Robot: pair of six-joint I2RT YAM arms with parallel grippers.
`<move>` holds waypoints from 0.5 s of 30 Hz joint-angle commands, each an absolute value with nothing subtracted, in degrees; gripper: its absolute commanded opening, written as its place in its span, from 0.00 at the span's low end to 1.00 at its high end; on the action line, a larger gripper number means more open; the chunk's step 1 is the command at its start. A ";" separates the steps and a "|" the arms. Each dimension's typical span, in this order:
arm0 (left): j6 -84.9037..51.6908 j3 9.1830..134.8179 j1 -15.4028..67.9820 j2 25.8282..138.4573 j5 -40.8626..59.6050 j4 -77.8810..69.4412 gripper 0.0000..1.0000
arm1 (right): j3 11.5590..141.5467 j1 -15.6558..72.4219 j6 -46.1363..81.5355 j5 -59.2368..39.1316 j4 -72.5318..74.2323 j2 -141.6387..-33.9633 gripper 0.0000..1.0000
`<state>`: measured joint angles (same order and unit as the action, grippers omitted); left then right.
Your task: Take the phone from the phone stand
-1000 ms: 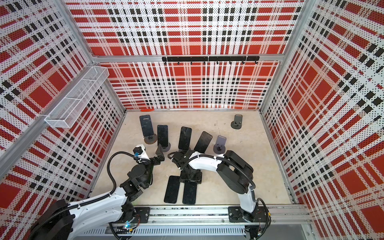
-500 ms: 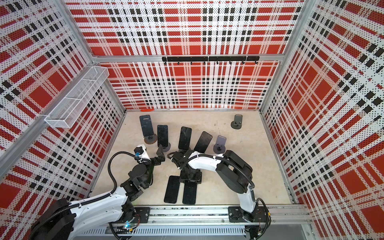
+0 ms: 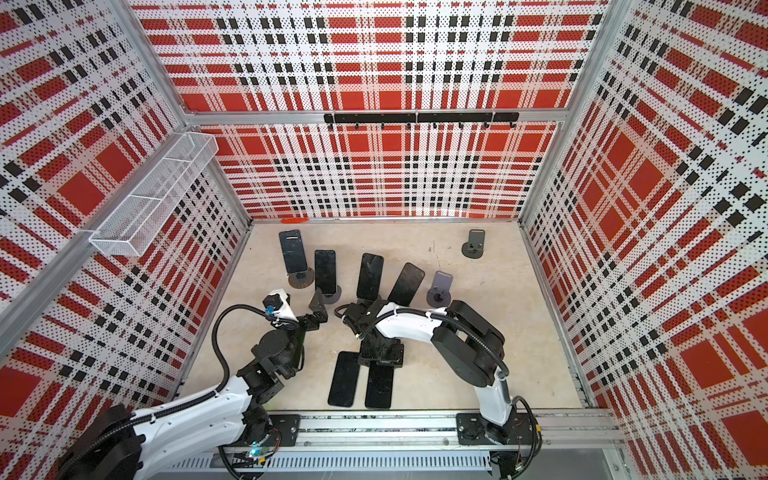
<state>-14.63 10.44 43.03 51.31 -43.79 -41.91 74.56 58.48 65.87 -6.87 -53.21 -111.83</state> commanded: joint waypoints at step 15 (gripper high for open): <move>-15.12 9.67 42.45 49.95 -42.64 -41.84 0.98 | 71.81 59.94 70.01 -13.23 -40.92 -117.18 0.79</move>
<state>-15.00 10.22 43.03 50.24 -43.46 -41.71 74.37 58.46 67.70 -7.70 -52.69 -111.61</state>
